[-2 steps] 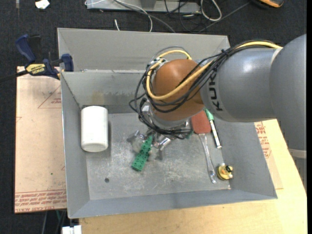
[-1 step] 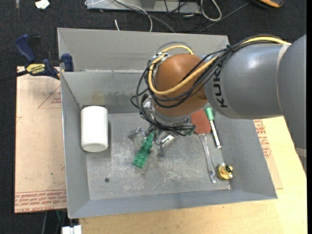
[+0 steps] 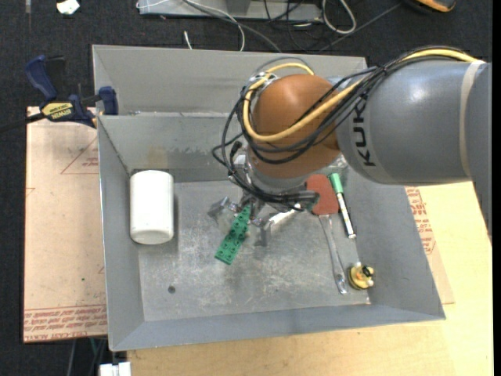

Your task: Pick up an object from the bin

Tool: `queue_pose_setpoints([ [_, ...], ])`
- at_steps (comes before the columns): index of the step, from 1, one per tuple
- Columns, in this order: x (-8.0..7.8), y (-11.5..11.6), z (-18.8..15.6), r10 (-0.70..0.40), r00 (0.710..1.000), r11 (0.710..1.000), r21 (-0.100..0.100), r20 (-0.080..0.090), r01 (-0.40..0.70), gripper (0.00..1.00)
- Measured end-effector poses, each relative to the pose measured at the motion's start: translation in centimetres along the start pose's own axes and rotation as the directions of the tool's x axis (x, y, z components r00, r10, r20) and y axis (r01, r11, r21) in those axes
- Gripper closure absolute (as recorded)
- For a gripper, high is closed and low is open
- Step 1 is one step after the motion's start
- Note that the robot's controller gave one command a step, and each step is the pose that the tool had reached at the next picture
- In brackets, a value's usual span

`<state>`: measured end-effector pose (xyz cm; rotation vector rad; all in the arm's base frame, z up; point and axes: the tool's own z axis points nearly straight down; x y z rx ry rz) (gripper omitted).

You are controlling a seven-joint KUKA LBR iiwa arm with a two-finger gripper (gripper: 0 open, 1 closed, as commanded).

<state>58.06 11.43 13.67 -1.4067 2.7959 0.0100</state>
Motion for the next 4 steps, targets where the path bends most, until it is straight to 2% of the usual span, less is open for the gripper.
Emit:
queue_pose_setpoints([
  [2,-0.1,0.0,-6.6,0.003,1.0,1.0,-0.001,0.002,-0.003,1.0],
  [4,-0.3,0.0,-9.6,0.005,1.0,1.0,0.002,0.006,-0.005,1.0],
])
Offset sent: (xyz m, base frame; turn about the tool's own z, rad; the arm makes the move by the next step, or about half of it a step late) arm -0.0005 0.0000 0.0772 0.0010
